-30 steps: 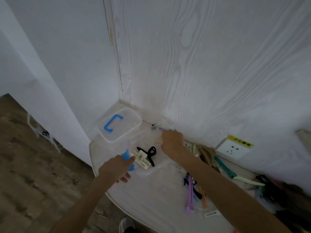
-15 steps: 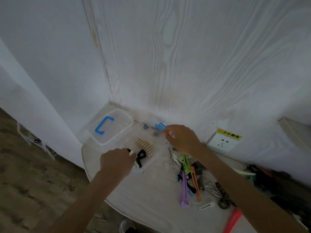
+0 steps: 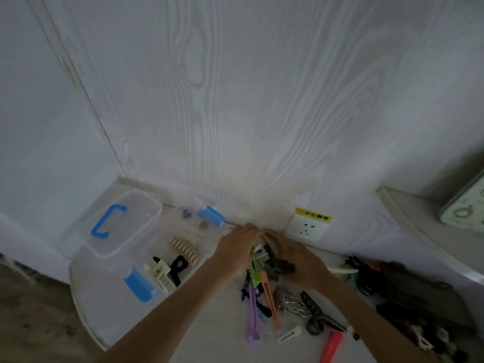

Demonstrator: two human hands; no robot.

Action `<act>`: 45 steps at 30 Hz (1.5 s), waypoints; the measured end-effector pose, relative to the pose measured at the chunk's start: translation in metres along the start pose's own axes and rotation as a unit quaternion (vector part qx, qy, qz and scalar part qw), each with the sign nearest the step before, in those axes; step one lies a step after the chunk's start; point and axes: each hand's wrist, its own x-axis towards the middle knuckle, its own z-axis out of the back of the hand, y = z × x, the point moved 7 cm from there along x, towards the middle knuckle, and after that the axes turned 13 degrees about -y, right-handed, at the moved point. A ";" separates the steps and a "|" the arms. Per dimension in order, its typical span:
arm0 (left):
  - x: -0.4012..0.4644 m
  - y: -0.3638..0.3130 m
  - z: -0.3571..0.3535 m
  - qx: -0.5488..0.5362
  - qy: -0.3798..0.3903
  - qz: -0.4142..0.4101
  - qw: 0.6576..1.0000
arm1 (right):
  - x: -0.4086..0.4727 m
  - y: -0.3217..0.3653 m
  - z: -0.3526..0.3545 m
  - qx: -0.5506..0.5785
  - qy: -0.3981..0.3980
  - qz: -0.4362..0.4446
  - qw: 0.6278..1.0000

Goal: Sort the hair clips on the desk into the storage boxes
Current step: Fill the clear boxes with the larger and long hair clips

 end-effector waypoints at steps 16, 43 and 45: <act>0.052 -0.021 -0.047 0.182 0.044 -0.185 0.965 | 0.022 -0.048 0.056 0.219 -0.011 -0.170 0.961; -0.093 0.139 0.102 0.168 0.061 0.114 0.977 | 0.109 0.198 0.012 -0.049 -0.167 0.126 0.977; -0.087 0.138 0.096 0.185 0.090 0.098 0.974 | 0.107 0.204 0.015 -0.080 -0.187 0.158 0.966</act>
